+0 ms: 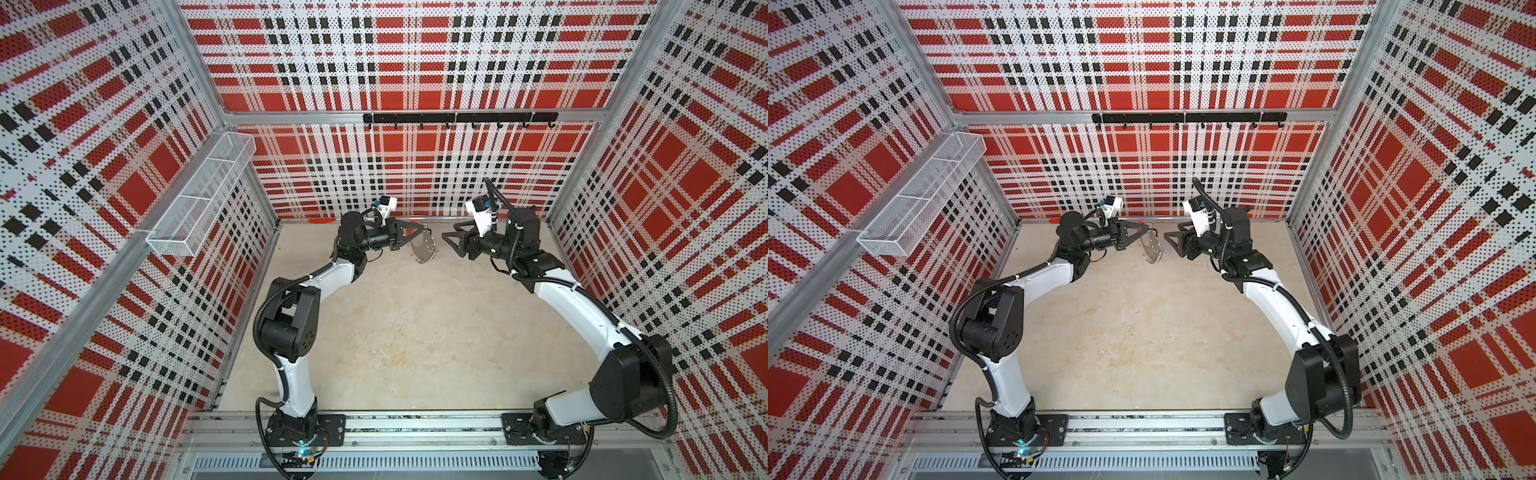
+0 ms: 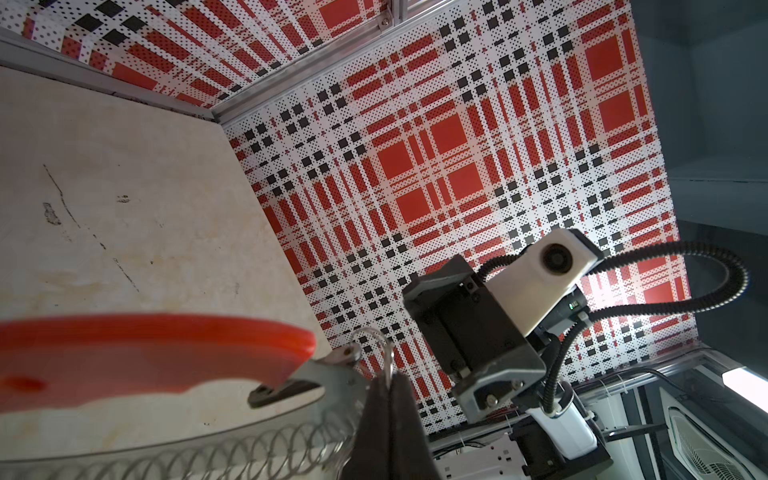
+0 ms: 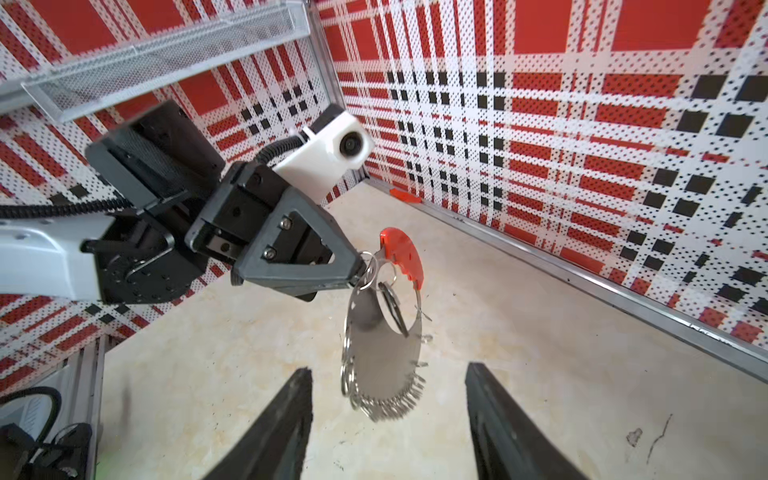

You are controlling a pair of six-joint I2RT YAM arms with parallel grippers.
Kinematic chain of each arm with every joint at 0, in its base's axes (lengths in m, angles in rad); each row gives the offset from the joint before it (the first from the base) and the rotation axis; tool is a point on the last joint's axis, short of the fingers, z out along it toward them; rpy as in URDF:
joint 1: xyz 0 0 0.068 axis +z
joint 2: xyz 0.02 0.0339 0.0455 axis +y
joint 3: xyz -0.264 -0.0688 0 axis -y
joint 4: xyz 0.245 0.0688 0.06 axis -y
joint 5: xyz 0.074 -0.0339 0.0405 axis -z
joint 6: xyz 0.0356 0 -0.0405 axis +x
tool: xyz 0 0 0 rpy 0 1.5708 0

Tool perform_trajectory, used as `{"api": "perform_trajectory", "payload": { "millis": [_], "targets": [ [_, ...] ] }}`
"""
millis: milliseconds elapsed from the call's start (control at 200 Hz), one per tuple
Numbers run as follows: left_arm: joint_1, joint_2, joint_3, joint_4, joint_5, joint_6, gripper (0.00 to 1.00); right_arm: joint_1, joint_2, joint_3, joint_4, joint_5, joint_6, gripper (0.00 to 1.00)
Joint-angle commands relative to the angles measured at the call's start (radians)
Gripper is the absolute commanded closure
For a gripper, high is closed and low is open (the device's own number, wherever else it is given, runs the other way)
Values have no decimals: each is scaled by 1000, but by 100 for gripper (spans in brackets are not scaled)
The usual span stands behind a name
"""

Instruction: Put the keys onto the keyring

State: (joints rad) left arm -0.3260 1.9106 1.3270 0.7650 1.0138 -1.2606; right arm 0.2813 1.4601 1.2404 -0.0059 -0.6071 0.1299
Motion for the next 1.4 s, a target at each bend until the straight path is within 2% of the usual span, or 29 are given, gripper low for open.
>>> {"api": "perform_trajectory", "payload": {
  "millis": [0,386,1393],
  "targets": [
    [4,-9,14,45,12,3,100,-26,31,-2,54,-29,38,42],
    [-5,-20,21,37,6,3,100,45,172,90,18,-26,-16,40],
    [-21,-21,35,23,21,5,100,89,295,211,3,-62,-56,40]
  ]
}}
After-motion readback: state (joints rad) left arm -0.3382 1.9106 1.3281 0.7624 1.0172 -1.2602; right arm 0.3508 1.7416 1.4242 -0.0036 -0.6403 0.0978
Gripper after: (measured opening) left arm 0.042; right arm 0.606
